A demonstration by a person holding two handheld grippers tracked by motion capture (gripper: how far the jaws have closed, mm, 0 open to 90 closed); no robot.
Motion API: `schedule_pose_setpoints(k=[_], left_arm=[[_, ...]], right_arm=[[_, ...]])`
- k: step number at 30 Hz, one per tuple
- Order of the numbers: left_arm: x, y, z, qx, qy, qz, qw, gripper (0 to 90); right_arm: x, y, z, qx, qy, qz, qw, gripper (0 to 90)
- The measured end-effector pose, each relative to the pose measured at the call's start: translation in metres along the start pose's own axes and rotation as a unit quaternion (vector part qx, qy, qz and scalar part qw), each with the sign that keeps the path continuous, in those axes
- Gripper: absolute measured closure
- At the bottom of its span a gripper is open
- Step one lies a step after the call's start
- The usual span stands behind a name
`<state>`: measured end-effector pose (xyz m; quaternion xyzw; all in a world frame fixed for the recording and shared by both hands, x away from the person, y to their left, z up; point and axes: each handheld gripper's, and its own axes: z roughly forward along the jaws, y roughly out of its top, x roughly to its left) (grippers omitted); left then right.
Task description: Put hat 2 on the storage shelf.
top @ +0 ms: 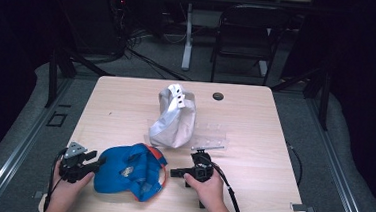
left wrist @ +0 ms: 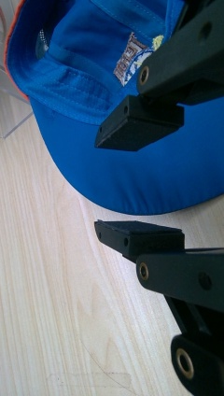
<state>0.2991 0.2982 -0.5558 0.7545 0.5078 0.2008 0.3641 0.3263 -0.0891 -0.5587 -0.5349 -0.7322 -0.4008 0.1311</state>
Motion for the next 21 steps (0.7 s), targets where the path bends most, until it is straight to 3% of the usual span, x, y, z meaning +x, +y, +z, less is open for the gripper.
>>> schedule_pose_setpoints(k=[3, 6, 10, 13, 17, 18, 21], left_arm=[[0.000, 0.000, 0.000, -0.002, -0.001, 0.000, 1.0000, 53.3], [0.000, -0.001, 0.001, -0.006, 0.000, -0.002, 1.0000, 53.3], [0.001, -0.001, 0.001, -0.005, 0.000, -0.001, 1.0000, 53.3], [0.001, -0.001, 0.001, -0.007, 0.000, -0.003, 1.0000, 53.3], [0.001, -0.001, 0.001, -0.007, 0.000, -0.003, 1.0000, 53.3], [0.001, -0.001, 0.001, -0.006, 0.000, -0.002, 1.0000, 53.3], [0.001, -0.001, 0.001, -0.006, 0.000, -0.002, 1.0000, 53.3]], right_arm=[[0.000, 0.002, 0.010, 0.012, 0.008, 0.000, 0.9999, 63.1], [0.001, 0.006, 0.019, 0.005, 0.019, 0.009, 0.9998, 61.7], [0.001, 0.009, 0.027, 0.004, 0.013, 0.001, 0.9999, 61.2], [0.003, 0.012, 0.033, 0.013, 0.029, 0.011, 0.9994, 60.4], [0.004, 0.013, 0.039, 0.009, 0.017, 0.003, 0.9998, 59.8], [0.004, 0.013, 0.040, 0.013, 0.031, 0.013, 0.9994, 59.7], [0.004, 0.013, 0.042, 0.017, 0.026, 0.000, 0.9995, 59.6]])
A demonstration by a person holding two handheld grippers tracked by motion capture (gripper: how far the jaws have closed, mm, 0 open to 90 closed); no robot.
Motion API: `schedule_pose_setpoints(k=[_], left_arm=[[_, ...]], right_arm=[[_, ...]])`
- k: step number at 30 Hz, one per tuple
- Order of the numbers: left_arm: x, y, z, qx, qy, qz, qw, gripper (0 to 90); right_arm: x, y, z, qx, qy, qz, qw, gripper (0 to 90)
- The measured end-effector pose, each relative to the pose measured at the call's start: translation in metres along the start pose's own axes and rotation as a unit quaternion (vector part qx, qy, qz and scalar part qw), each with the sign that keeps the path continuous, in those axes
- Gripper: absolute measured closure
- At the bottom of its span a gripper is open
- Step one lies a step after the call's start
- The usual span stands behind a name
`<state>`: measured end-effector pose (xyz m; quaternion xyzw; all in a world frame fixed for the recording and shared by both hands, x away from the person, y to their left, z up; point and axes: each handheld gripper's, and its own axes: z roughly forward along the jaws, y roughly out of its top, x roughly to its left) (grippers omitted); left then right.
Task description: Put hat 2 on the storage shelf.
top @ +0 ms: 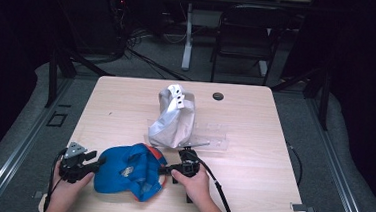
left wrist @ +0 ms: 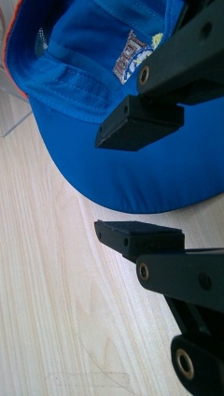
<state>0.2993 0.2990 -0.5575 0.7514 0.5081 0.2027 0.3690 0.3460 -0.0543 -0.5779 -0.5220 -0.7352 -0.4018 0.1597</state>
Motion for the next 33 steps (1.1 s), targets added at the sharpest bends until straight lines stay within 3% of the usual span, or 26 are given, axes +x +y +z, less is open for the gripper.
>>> schedule_pose_setpoints(k=[2, 4, 5, 6, 7, 8, 16, 17, 18, 21, 25, 30, 31, 32, 33], left_arm=[[0.000, 0.000, 0.000, 0.000, 0.000, 0.000, 1.0000, 53.3], [0.000, 0.000, 0.000, 0.000, 0.000, 0.000, 1.0000, 53.3], [-0.001, 0.000, 0.000, -0.001, 0.000, -0.001, 1.0000, 53.3], [-0.001, 0.000, 0.000, 0.000, 0.001, -0.001, 1.0000, 53.3], [-0.001, 0.000, 0.000, -0.001, 0.001, -0.001, 1.0000, 53.3], [-0.001, 0.000, 0.000, 0.000, 0.002, 0.000, 1.0000, 53.3], [-0.002, 0.001, 0.000, 0.004, 0.000, 0.001, 1.0000, 53.3], [-0.002, 0.001, 0.000, 0.004, -0.001, 0.001, 1.0000, 53.3], [-0.002, 0.001, 0.000, 0.004, -0.001, 0.001, 1.0000, 53.3], [-0.002, 0.000, -0.001, 0.003, 0.000, 0.001, 1.0000, 53.3], [-0.002, 0.000, -0.001, 0.004, 0.000, 0.001, 1.0000, 53.3], [-0.002, 0.001, -0.001, 0.003, 0.001, 0.002, 1.0000, 53.3], [-0.002, 0.001, -0.001, 0.003, 0.001, 0.002, 1.0000, 53.3], [-0.002, 0.001, -0.001, 0.003, 0.001, 0.002, 1.0000, 53.3], [-0.002, 0.001, -0.001, 0.003, 0.001, 0.002, 1.0000, 53.4]], right_arm=[[0.000, -0.001, -0.001, 0.009, -0.012, -0.007, 0.9999, 59.6], [0.001, -0.003, 0.000, 0.009, 0.011, 0.012, 0.9998, 59.8], [-0.001, -0.005, 0.002, -0.006, 0.006, -0.004, 1.0000, 60.0], [0.001, -0.006, 0.001, 0.003, 0.008, 0.007, 0.9999, 60.7], [0.002, -0.008, -0.001, 0.020, 0.024, 0.011, 0.9994, 62.3], [0.002, -0.008, -0.001, 0.020, 0.024, 0.011, 0.9994, 62.3], [0.008, -0.014, -0.008, 0.018, 0.021, 0.003, 0.9996, 76.3], [0.008, -0.015, -0.007, 0.005, 0.028, 0.007, 0.9996, 76.8], [0.010, -0.014, -0.010, 0.018, 0.039, 0.019, 0.9989, 77.1], [0.010, -0.014, -0.014, 0.012, 0.040, 0.020, 0.9989, 77.3], [0.010, -0.013, -0.024, -0.002, 0.054, 0.048, 0.9974, 77.3], [0.007, -0.010, -0.034, -0.010, 0.060, 0.076, 0.9953, 77.4], [0.006, -0.009, -0.038, -0.002, 0.045, 0.073, 0.9963, 77.4], [0.004, -0.009, -0.038, -0.017, 0.065, 0.086, 0.9940, 77.4], [0.003, -0.008, -0.041, -0.008, 0.057, 0.082, 0.9950, 77.5]])
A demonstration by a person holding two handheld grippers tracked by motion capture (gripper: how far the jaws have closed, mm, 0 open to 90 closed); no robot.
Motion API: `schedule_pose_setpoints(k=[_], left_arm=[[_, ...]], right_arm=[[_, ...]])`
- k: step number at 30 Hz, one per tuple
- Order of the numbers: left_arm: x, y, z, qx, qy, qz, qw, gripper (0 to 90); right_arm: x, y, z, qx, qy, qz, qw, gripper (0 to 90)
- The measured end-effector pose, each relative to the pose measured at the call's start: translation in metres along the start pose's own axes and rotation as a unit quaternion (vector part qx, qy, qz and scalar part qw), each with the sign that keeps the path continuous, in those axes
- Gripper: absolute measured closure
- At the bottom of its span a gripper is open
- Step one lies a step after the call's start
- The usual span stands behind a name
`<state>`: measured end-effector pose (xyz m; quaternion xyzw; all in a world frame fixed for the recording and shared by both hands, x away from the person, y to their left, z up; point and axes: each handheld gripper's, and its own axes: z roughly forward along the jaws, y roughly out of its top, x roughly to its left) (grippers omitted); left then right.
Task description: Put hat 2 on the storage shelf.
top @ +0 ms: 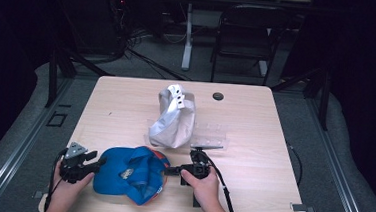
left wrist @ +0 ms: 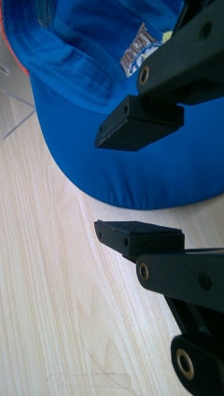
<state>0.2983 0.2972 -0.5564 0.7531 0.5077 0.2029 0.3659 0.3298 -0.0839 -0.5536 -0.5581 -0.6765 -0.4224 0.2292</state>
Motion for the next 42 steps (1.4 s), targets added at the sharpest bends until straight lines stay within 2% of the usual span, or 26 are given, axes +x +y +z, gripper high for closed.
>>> schedule_pose_setpoints(k=[2, 4, 6, 7, 8, 11, 14, 17, 19, 21, 22, 27, 30, 33, 34, 36, 37, 39, 42], left_arm=[[0.000, 0.000, 0.000, 0.000, 0.000, 0.000, 1.0000, 53.3], [0.000, 0.000, 0.000, 0.000, 0.000, 0.000, 1.0000, 53.3], [0.000, 0.000, 0.000, 0.000, 0.000, 0.000, 1.0000, 53.3], [0.000, 0.000, 0.000, -0.001, 0.000, 0.000, 1.0000, 53.3], [0.000, 0.000, 0.000, -0.004, 0.001, -0.001, 1.0000, 53.4], [0.000, 0.000, 0.000, -0.005, 0.002, -0.001, 1.0000, 53.4], [0.000, 0.000, 0.000, 0.000, 0.000, 0.000, 1.0000, 53.3], [-0.001, 0.000, 0.000, 0.001, 0.002, 0.000, 1.0000, 53.4], [0.000, 0.000, 0.000, 0.002, 0.002, 0.002, 1.0000, 53.3], [0.000, 0.000, -0.001, 0.002, 0.002, 0.002, 1.0000, 53.3], [-0.001, 0.000, 0.000, 0.001, 0.001, 0.001, 1.0000, 53.3], [-0.001, 0.000, 0.000, 0.002, 0.001, 0.003, 1.0000, 53.4], [-0.001, 0.001, -0.001, 0.002, 0.001, 0.003, 1.0000, 53.4], [-0.001, 0.000, -0.001, 0.001, 0.001, 0.003, 1.0000, 53.4], [-0.001, 0.000, 0.000, -0.001, 0.001, 0.002, 1.0000, 53.4], [-0.001, 0.000, -0.001, 0.001, 0.000, 0.003, 1.0000, 53.4], [-0.001, 0.000, 0.000, -0.001, 0.000, 0.003, 1.0000, 53.4], [-0.001, 0.000, 0.000, 0.000, 0.000, 0.003, 1.0000, 53.4], [-0.001, 0.000, -0.001, 0.001, 0.000, 0.003, 1.0000, 53.4]], right_arm=[[-0.001, 0.001, -0.003, -0.009, 0.001, 0.010, 0.9999, 77.5], [-0.002, 0.004, -0.009, -0.005, -0.012, 0.012, 0.9999, 77.6], [-0.003, 0.005, -0.013, -0.005, -0.009, 0.019, 0.9998, 77.7], [-0.002, 0.006, -0.013, -0.016, -0.017, 0.029, 0.9993, 77.7], [-0.004, 0.007, -0.018, -0.001, -0.015, 0.019, 0.9997, 77.8], [-0.004, 0.009, -0.024, -0.003, -0.021, 0.023, 0.9995, 78.0], [-0.002, 0.011, -0.030, 0.006, -0.019, 0.023, 0.9995, 78.1], [0.001, 0.013, -0.036, 0.017, -0.009, 0.023, 0.9995, 78.2], [0.005, 0.015, -0.040, 0.014, -0.003, 0.028, 0.9995, 78.2], [0.008, 0.018, -0.046, 0.026, -0.014, 0.022, 0.9993, 78.3], [0.009, 0.019, -0.048, 0.025, 0.007, 0.027, 0.9993, 78.2], [0.023, 0.027, -0.054, 0.029, 0.029, 0.037, 0.9985, 78.3], [0.030, 0.032, -0.055, 0.040, 0.044, 0.039, 0.9975, 78.4], [0.040, 0.036, -0.054, 0.037, 0.068, 0.047, 0.9959, 78.4], [0.041, 0.038, -0.055, 0.043, 0.074, 0.043, 0.9954, 78.4], [0.048, 0.041, -0.055, 0.037, 0.082, 0.059, 0.9942, 78.4], [0.049, 0.043, -0.057, 0.047, 0.091, 0.051, 0.9935, 78.4], [0.055, 0.047, -0.059, 0.043, 0.106, 0.061, 0.9915, 78.4], [0.063, 0.050, -0.064, 0.045, 0.119, 0.063, 0.9899, 78.5]])
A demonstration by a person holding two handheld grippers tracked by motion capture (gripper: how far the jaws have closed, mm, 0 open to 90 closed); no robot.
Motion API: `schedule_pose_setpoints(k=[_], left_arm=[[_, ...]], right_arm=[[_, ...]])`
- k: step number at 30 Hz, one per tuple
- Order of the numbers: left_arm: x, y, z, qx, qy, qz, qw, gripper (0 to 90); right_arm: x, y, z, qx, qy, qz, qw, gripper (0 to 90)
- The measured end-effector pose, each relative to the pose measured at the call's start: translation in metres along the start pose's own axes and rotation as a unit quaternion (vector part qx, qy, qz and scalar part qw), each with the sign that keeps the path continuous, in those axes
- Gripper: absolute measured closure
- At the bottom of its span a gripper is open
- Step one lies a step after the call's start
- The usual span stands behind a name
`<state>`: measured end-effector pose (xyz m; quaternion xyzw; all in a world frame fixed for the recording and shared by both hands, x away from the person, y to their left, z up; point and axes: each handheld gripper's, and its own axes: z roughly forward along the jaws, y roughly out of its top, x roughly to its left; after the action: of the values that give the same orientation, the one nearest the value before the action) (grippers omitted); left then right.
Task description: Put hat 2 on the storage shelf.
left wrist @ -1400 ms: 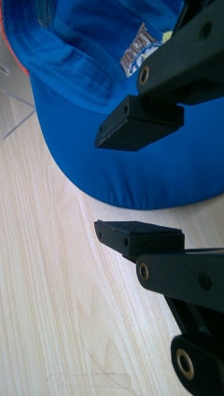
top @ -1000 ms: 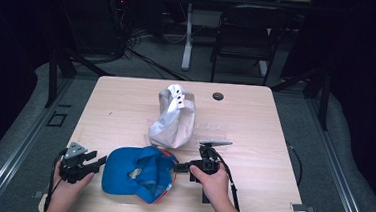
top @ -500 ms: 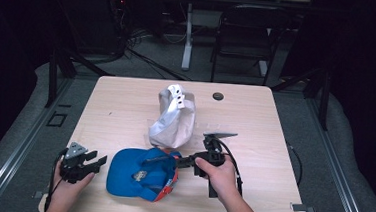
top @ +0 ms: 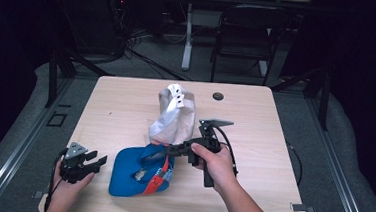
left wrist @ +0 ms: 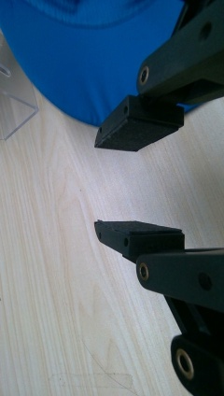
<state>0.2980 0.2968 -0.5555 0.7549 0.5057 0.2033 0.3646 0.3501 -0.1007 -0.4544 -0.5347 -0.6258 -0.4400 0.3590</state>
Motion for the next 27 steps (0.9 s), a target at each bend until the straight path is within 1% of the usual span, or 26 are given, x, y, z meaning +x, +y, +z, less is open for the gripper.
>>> schedule_pose_setpoints(k=[4, 5, 6, 7, 8, 9, 11, 13, 16, 17, 19, 23, 27], left_arm=[[0.000, 0.000, 0.000, -0.001, -0.001, 0.001, 1.0000, 53.4], [0.000, 0.000, 0.000, 0.001, 0.000, 0.002, 1.0000, 53.4], [-0.001, 0.000, 0.001, -0.005, 0.001, 0.001, 1.0000, 53.4], [-0.001, 0.000, 0.001, -0.005, 0.000, 0.002, 1.0000, 53.4], [-0.001, 0.000, 0.001, -0.006, 0.000, 0.001, 1.0000, 53.4], [-0.001, 0.000, 0.001, -0.007, 0.000, 0.000, 1.0000, 53.4], [-0.001, 0.000, 0.000, -0.006, 0.000, 0.002, 1.0000, 53.4], [-0.001, 0.000, 0.000, -0.004, 0.000, 0.001, 1.0000, 53.4], [-0.001, 0.000, 0.001, -0.006, 0.001, 0.001, 1.0000, 53.4], [-0.001, 0.000, 0.001, -0.006, 0.000, 0.002, 1.0000, 53.4], [-0.001, 0.000, 0.001, -0.007, 0.000, 0.001, 1.0000, 53.4], [-0.001, 0.000, 0.001, -0.005, 0.001, 0.002, 1.0000, 53.4], [-0.002, 0.000, 0.001, -0.007, 0.001, 0.001, 1.0000, 53.3]], right_arm=[[0.010, 0.001, -0.003, -0.004, 0.026, 0.006, 0.9996, 78.5], [0.013, 0.002, -0.004, -0.006, 0.036, 0.008, 0.9993, 78.5], [0.016, 0.002, -0.006, -0.005, 0.039, 0.014, 0.9991, 78.5], [0.019, 0.003, -0.007, -0.007, 0.041, 0.015, 0.9990, 78.5], [0.023, 0.004, -0.011, -0.006, 0.045, 0.010, 0.9989, 78.6], [0.023, 0.004, -0.011, -0.006, 0.045, 0.010, 0.9989, 78.6], [0.029, 0.005, -0.015, -0.011, 0.046, 0.010, 0.9988, 78.6], [0.033, 0.005, -0.020, -0.016, 0.051, 0.003, 0.9986, 78.6], [0.040, 0.006, -0.029, -0.021, 0.049, -0.001, 0.9986, 78.6], [0.042, 0.006, -0.033, -0.023, 0.049, 0.000, 0.9985, 78.6], [0.045, 0.005, -0.041, -0.032, 0.053, -0.004, 0.9981, 78.6], [0.050, 0.005, -0.059, -0.041, 0.044, -0.006, 0.9982, 78.7], [0.054, 0.005, -0.078, -0.056, 0.027, -0.005, 0.9980, 78.7]])
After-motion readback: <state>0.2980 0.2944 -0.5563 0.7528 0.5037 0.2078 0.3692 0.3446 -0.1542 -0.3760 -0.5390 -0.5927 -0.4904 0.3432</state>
